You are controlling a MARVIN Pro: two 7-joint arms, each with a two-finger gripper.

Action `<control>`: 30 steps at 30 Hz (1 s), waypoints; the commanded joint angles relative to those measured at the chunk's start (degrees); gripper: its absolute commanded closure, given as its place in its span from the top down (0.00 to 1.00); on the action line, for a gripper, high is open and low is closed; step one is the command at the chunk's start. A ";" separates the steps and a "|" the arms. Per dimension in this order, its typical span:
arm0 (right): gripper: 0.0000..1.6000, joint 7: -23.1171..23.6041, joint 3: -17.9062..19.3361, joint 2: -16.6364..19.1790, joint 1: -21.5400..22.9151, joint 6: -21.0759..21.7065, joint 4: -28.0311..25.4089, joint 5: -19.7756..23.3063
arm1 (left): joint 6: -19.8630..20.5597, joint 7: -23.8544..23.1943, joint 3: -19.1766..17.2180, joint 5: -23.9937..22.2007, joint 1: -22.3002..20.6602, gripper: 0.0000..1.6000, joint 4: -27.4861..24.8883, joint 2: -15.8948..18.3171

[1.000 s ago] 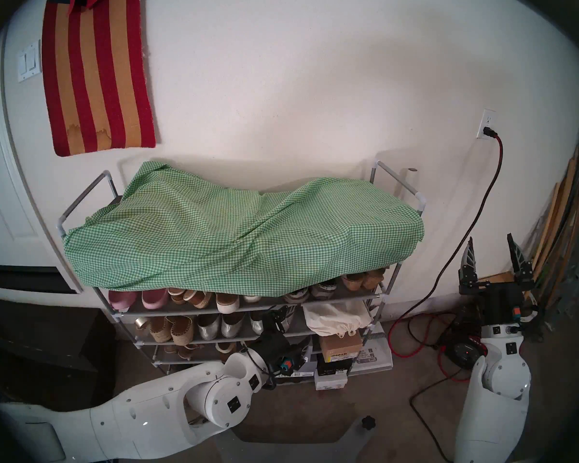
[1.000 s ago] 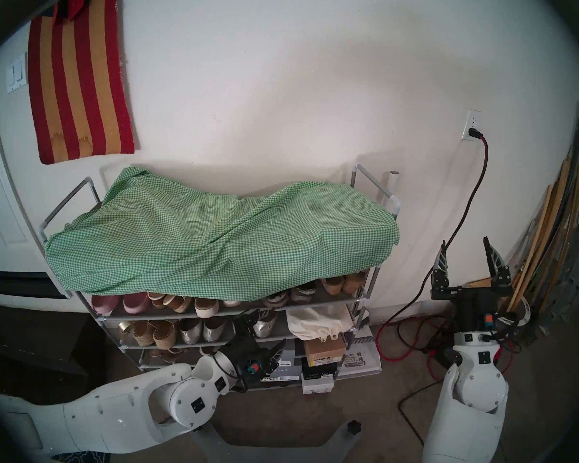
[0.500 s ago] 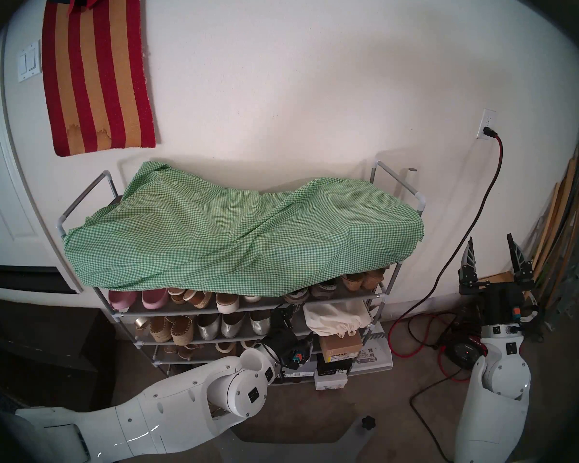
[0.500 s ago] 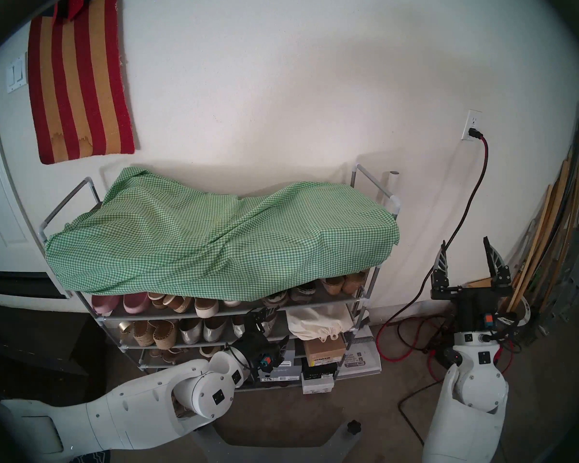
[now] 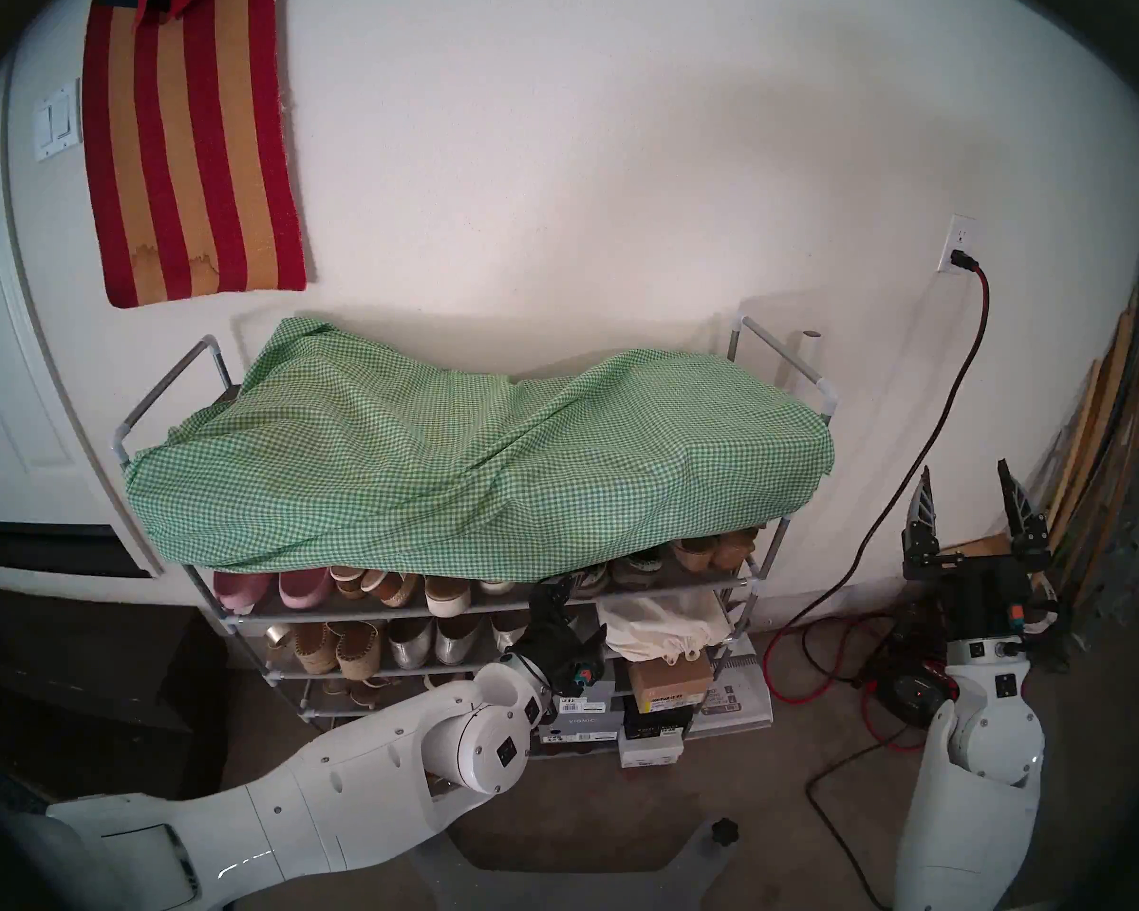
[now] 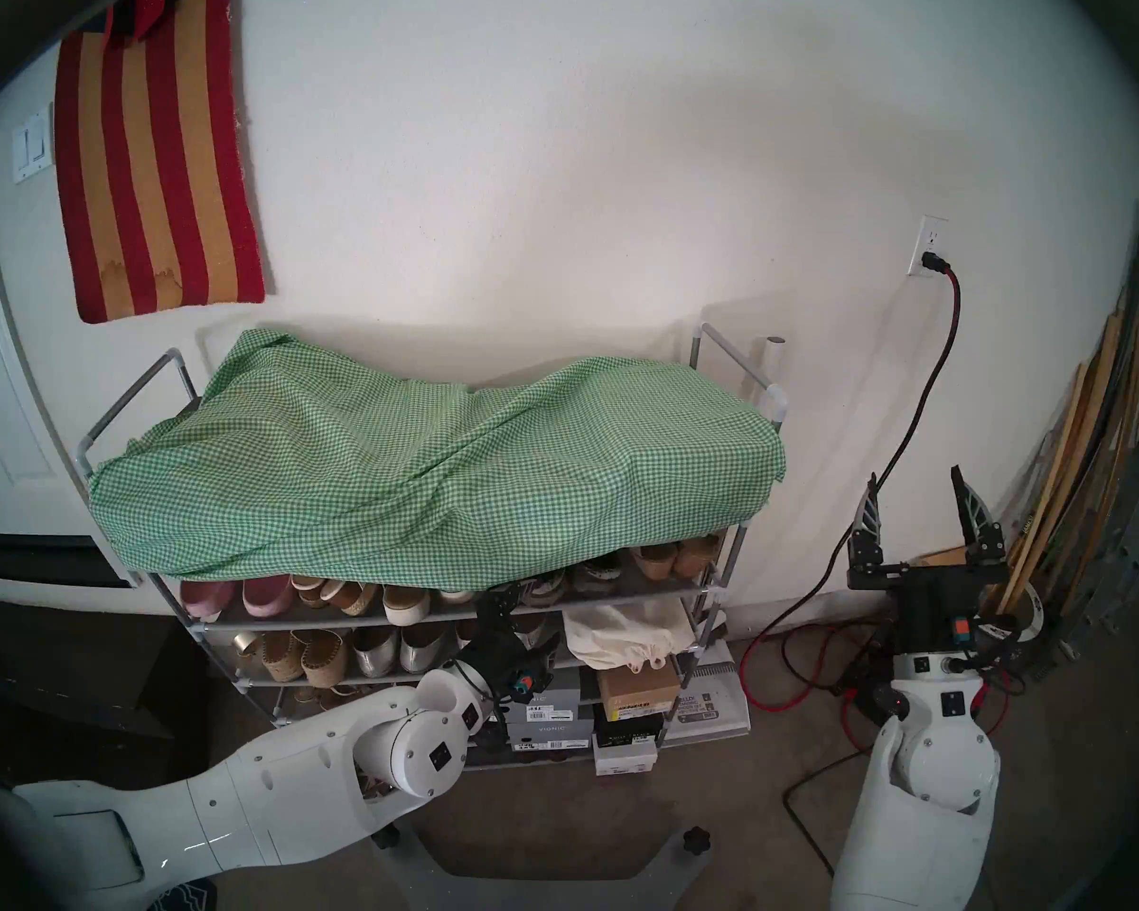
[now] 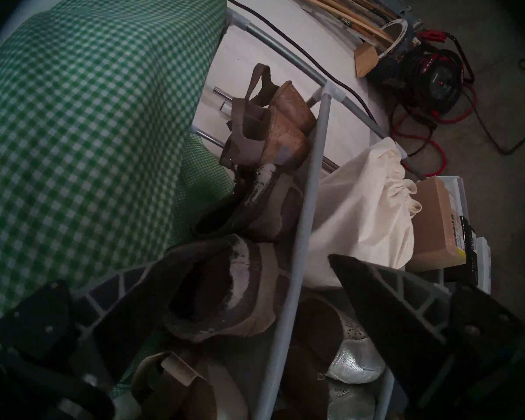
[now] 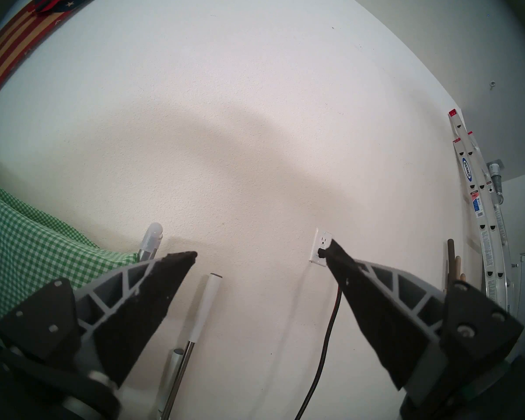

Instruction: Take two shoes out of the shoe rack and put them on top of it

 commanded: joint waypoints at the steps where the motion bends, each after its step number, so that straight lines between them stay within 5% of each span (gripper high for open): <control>1: 1.00 -0.04 -0.09 0.10 -0.07 0.00 0.00 -0.01 | 0.88 -0.99 -0.69 0.25 -2.96 1.00 3.18 -2.03; 12: 1.00 -0.04 -0.10 0.11 -0.07 0.00 0.00 -0.01 | -0.22 -3.39 -2.29 -1.29 -5.48 1.00 8.64 -4.36; 30: 1.00 -0.03 -0.08 0.09 -0.06 0.00 0.00 -0.01 | -1.00 -4.44 1.34 -0.79 -5.18 1.00 12.71 -8.73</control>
